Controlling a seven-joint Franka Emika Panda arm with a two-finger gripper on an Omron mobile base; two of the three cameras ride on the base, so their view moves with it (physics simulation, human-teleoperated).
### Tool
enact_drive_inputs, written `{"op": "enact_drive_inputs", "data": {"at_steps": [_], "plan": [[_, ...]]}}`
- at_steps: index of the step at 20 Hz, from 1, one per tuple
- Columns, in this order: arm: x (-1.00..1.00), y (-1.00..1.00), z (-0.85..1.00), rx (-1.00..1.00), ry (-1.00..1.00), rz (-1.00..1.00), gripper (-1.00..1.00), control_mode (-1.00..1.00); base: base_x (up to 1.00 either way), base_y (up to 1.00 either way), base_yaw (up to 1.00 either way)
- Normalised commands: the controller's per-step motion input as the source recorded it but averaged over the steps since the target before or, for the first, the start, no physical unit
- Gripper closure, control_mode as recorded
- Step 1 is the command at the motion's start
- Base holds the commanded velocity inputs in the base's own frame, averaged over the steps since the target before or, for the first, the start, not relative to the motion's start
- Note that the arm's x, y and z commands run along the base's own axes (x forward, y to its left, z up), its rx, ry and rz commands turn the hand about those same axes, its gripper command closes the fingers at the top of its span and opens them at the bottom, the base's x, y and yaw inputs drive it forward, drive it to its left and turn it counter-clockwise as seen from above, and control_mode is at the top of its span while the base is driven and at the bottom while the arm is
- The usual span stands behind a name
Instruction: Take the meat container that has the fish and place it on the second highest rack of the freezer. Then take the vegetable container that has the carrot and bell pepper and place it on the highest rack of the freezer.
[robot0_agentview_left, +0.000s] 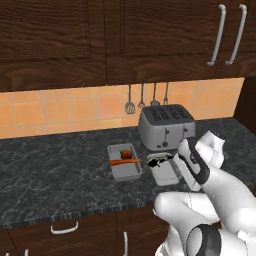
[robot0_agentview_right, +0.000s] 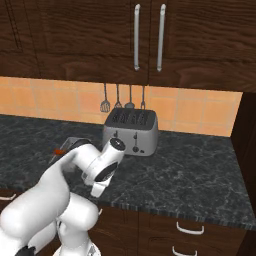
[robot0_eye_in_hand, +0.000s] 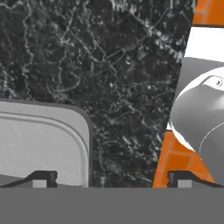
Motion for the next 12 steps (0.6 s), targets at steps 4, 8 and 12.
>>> {"op": "enact_drive_inputs", "data": {"at_steps": [4, 8, 12], "plan": [[0.51, 0.01, -0.02, -0.03, 0.1, 0.03, -1.0, -1.0, 0.0, 0.0, 0.0], [0.06, 0.25, -0.29, -0.11, 0.05, 0.05, -1.0, -1.0, 0.0, 0.0, 0.0], [0.0, 0.26, -0.38, -0.13, 0.0, 0.0, -1.0, -1.0, 0.0, 0.0, 0.0]]}}
